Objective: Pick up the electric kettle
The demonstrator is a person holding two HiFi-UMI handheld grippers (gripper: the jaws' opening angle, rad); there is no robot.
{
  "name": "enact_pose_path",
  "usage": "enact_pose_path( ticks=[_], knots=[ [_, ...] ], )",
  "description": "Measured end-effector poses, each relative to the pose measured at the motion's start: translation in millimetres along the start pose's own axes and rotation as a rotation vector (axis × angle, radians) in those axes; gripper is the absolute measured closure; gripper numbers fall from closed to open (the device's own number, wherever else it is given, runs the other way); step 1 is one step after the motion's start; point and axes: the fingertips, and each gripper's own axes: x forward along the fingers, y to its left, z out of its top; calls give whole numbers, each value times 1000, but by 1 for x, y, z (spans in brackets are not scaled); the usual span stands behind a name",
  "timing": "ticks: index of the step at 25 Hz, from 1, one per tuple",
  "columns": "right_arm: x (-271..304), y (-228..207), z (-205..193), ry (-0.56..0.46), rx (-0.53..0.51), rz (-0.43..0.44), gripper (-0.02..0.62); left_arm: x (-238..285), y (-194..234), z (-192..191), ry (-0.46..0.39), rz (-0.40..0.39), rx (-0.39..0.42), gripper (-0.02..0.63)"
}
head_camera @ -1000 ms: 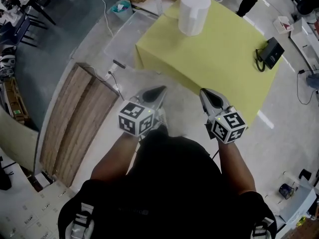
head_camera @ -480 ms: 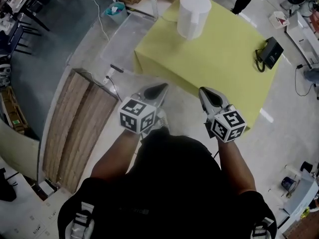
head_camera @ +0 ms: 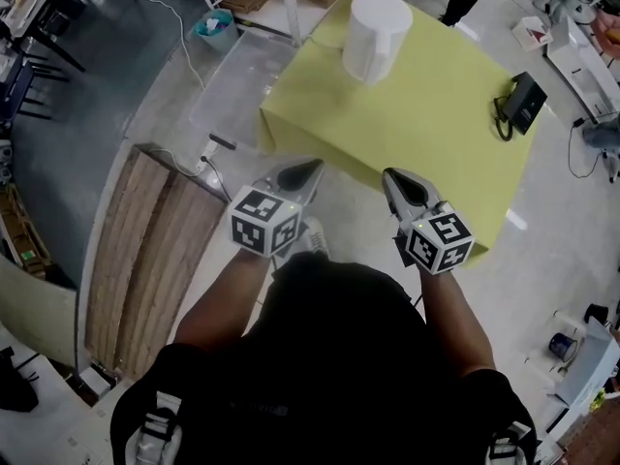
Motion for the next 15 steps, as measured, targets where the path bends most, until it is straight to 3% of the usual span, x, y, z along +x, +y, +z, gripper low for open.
enact_pose_path(
  ticks=[15],
  knots=[
    [19, 1, 6, 6, -6, -77, 589, 0, 25, 16, 2, -66, 58, 604]
  ],
)
